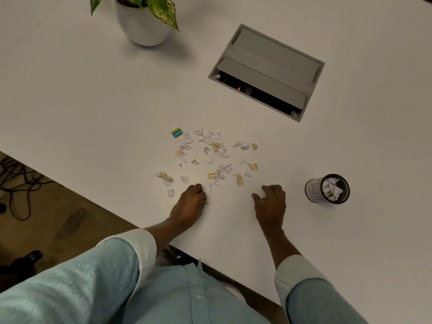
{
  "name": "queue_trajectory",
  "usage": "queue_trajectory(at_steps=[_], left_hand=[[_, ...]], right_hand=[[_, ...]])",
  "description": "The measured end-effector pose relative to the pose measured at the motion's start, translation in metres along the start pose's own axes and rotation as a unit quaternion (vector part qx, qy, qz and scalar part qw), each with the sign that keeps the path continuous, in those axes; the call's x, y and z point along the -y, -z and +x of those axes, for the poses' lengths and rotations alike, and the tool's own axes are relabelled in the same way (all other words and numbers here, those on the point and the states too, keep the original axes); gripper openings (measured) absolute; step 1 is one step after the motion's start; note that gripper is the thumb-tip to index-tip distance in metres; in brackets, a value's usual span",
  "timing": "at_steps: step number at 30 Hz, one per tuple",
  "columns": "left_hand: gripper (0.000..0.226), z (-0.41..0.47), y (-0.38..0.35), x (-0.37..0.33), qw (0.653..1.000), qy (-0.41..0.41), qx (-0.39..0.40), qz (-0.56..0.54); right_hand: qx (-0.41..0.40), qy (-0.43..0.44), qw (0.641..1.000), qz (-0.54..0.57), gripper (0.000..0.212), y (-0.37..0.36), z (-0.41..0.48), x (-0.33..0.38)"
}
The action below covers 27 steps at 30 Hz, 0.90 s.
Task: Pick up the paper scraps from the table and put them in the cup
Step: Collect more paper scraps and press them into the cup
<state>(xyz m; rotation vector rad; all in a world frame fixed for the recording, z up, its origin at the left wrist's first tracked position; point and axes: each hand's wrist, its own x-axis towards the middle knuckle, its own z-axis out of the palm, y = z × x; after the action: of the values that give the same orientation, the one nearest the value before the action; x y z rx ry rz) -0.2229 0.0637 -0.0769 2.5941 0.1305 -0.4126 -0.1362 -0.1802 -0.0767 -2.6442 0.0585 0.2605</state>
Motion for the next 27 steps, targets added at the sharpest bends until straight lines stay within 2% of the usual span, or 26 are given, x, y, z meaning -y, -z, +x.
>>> queue_trajectory(at_steps=[4,6,11,16,19,23,27], left_hand=[[0.016,0.001,0.001,-0.004,1.000,0.024,0.001,-0.019],[0.019,0.001,0.000,-0.006,0.998,0.045,-0.011,-0.042],[0.016,0.007,0.002,-0.025,0.993,0.053,-0.047,-0.092],[0.005,0.029,0.009,-0.074,0.983,0.053,-0.087,-0.155],[0.002,0.045,0.012,-0.116,0.975,0.025,-0.093,-0.202],[0.002,0.068,0.014,-0.179,0.965,-0.028,-0.097,-0.241],[0.003,0.092,0.011,-0.238,0.959,-0.071,-0.093,-0.256]], right_hand=[[0.012,0.064,0.996,-0.058,0.015,-0.003,0.006,0.007],[0.023,0.072,0.995,-0.057,0.013,-0.002,0.005,0.007],[0.005,-0.007,0.999,0.034,0.015,0.006,-0.008,-0.002],[-0.062,-0.085,0.982,0.156,0.019,0.029,-0.024,-0.023],[-0.109,-0.110,0.967,0.201,0.022,0.049,-0.029,-0.032],[-0.189,-0.107,0.953,0.209,0.022,0.087,-0.023,-0.040],[-0.270,-0.112,0.936,0.194,0.012,0.128,-0.005,-0.052]])
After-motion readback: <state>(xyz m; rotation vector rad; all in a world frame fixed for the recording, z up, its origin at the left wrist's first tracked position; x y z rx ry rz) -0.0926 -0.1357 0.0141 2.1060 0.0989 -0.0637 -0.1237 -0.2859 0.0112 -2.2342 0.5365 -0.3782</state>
